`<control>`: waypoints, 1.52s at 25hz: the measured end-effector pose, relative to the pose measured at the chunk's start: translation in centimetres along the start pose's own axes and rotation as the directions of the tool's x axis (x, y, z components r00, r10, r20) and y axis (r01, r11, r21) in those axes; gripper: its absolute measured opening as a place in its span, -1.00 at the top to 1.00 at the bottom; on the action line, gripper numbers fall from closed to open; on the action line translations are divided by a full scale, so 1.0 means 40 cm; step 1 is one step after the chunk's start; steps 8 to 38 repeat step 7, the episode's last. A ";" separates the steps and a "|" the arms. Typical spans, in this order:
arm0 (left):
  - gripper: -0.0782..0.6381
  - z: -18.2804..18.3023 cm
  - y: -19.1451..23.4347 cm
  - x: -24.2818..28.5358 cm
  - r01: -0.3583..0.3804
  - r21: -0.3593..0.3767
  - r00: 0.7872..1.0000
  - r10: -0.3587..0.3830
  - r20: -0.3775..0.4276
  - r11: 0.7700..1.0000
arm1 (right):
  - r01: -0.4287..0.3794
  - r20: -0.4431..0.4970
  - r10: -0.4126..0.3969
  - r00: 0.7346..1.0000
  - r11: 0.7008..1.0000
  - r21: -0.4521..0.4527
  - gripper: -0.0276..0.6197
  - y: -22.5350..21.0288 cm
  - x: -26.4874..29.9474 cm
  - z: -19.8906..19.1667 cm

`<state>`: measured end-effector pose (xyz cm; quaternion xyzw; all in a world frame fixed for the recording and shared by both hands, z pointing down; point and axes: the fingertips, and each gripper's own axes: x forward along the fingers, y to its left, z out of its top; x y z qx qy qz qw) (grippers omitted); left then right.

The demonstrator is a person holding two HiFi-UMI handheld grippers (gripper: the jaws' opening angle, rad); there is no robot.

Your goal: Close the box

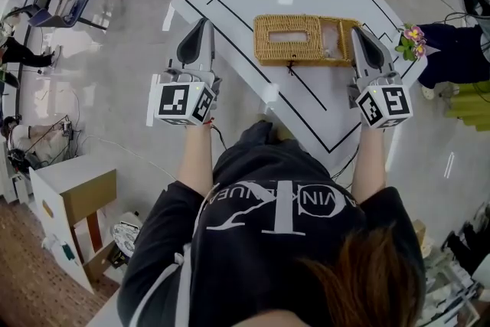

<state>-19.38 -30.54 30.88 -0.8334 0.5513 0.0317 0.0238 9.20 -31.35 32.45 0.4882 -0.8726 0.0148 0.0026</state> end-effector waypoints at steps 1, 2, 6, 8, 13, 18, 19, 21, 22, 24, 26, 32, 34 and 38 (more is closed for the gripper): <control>0.76 0.002 0.001 0.000 -0.002 0.003 1.000 0.002 0.000 1.000 | 0.000 -0.001 0.000 1.000 1.000 -0.001 0.92 0.000 -0.002 0.000; 0.76 0.003 0.004 0.000 -0.004 0.004 1.000 0.004 0.001 1.000 | 0.000 -0.002 0.000 1.000 1.000 -0.003 0.92 -0.001 -0.002 0.000; 0.76 -0.003 0.014 0.004 -0.011 0.000 1.000 0.011 0.001 1.000 | -0.002 -0.009 0.002 1.000 1.000 -0.003 0.92 -0.002 0.003 -0.011; 0.76 -0.005 0.017 0.006 -0.012 -0.001 1.000 0.012 0.000 1.000 | -0.002 -0.011 0.002 1.000 1.000 -0.003 0.92 -0.002 0.005 -0.014; 0.76 -0.005 0.017 0.006 -0.012 -0.001 1.000 0.012 0.000 1.000 | -0.002 -0.011 0.002 1.000 1.000 -0.003 0.92 -0.002 0.005 -0.014; 0.76 -0.005 0.017 0.006 -0.012 -0.001 1.000 0.012 0.000 1.000 | -0.002 -0.011 0.002 1.000 1.000 -0.003 0.92 -0.002 0.005 -0.014; 0.76 -0.005 0.017 0.006 -0.012 -0.001 1.000 0.012 0.000 1.000 | -0.002 -0.011 0.002 1.000 1.000 -0.003 0.92 -0.002 0.005 -0.014; 0.76 -0.005 0.017 0.006 -0.012 -0.001 1.000 0.012 0.000 1.000 | -0.002 -0.011 0.002 1.000 1.000 -0.003 0.92 -0.002 0.005 -0.014; 0.76 -0.005 0.017 0.006 -0.012 -0.001 1.000 0.012 0.000 1.000 | -0.002 -0.011 0.002 1.000 1.000 -0.003 0.92 -0.002 0.005 -0.014; 0.76 -0.005 0.017 0.006 -0.012 -0.001 1.000 0.012 0.000 1.000 | -0.002 -0.011 0.002 1.000 1.000 -0.003 0.92 -0.002 0.005 -0.014; 0.76 -0.005 0.017 0.006 -0.012 -0.001 1.000 0.012 0.000 1.000 | -0.002 -0.011 0.002 1.000 1.000 -0.003 0.92 -0.002 0.005 -0.014; 0.76 -0.005 0.017 0.006 -0.012 -0.001 1.000 0.012 0.000 1.000 | -0.002 -0.011 0.002 1.000 1.000 -0.003 0.92 -0.002 0.005 -0.014; 0.76 -0.005 0.017 0.006 -0.012 -0.001 1.000 0.012 0.000 1.000 | -0.002 -0.011 0.002 1.000 1.000 -0.003 0.92 -0.002 0.005 -0.014; 0.76 -0.005 0.017 0.006 -0.012 -0.001 1.000 0.012 0.000 1.000 | -0.002 -0.011 0.002 1.000 1.000 -0.003 0.92 -0.002 0.005 -0.014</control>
